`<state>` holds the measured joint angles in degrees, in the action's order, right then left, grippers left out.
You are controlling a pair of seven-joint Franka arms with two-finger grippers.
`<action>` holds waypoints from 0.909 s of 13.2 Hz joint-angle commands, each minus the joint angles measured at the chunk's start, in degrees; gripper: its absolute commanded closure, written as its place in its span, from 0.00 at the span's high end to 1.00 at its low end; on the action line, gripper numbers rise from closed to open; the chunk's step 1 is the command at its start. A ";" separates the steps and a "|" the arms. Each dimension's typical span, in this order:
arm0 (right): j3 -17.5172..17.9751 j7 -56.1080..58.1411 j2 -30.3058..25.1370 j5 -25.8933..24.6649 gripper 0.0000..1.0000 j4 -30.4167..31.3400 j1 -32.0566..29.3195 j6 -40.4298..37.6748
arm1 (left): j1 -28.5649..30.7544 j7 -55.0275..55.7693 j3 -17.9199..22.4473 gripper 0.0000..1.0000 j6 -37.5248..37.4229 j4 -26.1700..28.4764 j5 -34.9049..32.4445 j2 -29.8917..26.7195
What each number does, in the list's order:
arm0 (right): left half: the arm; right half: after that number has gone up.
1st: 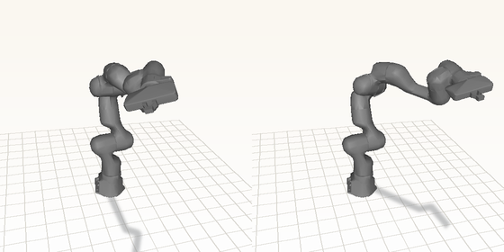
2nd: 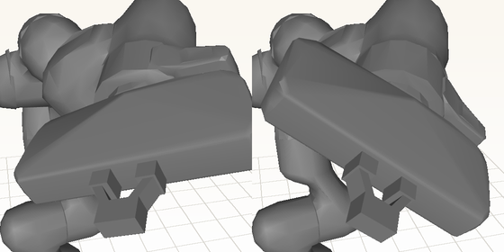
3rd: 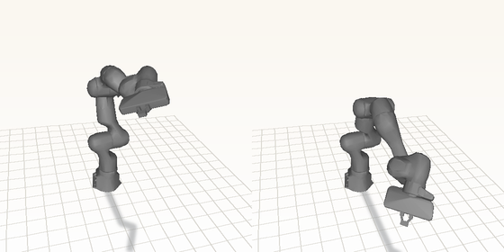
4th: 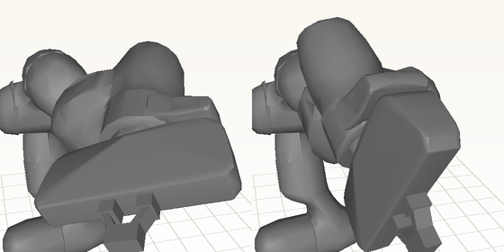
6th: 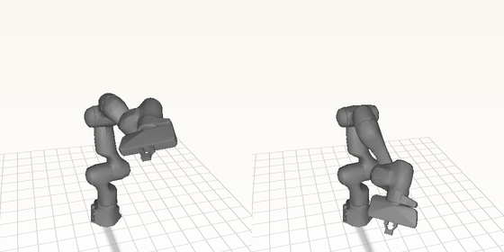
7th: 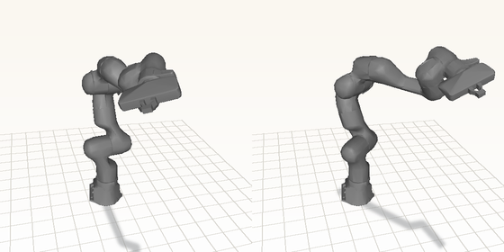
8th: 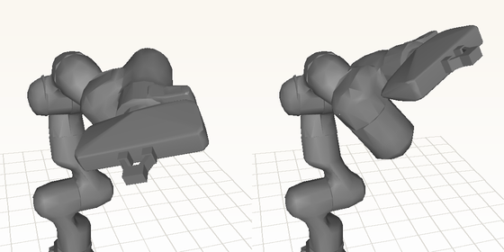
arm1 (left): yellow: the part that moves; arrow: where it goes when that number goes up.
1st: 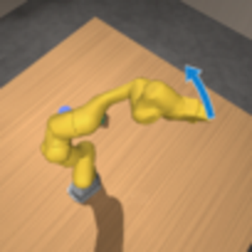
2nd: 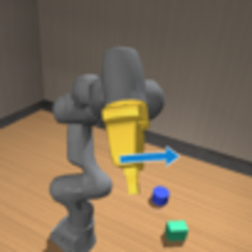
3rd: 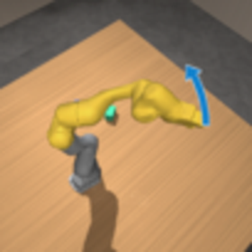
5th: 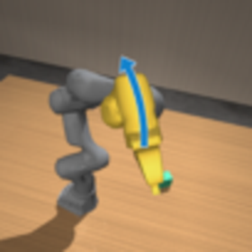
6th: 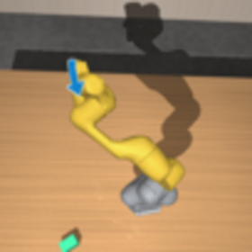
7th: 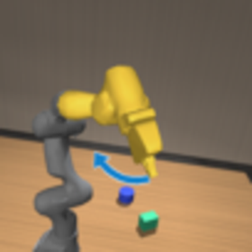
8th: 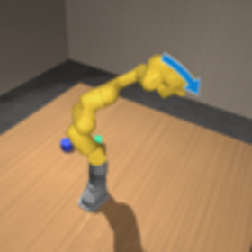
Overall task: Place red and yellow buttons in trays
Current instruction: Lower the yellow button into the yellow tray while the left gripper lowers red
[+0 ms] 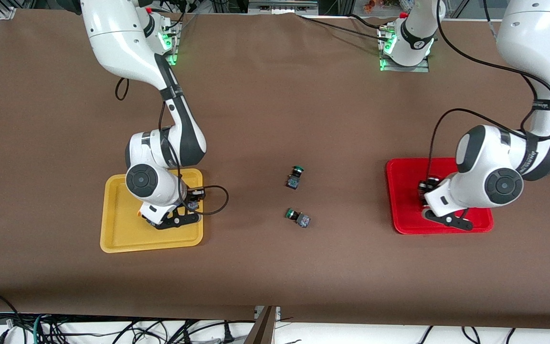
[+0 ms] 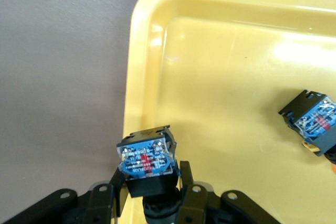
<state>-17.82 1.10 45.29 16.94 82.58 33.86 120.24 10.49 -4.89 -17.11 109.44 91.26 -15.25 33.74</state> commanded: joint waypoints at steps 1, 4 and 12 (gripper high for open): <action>0.15 1.37 -0.38 -0.15 0.91 0.92 -0.73 0.87 | 2.95 -1.35 -0.74 0.09 0.43 0.85 -4.70 1.14; -0.02 1.45 -0.90 0.02 1.00 0.40 -2.21 0.52 | 7.69 -8.11 -0.74 0.09 4.19 0.85 -4.79 3.86; -1.86 -3.45 -17.23 -0.33 1.00 1.01 -2.57 -14.04 | 8.32 -8.39 -2.49 1.00 3.60 -0.46 -3.74 3.01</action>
<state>-18.61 0.03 34.40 16.97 81.05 31.27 111.05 18.96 -12.84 -18.71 115.55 91.24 -18.64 39.42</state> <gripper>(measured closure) 0.000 0.242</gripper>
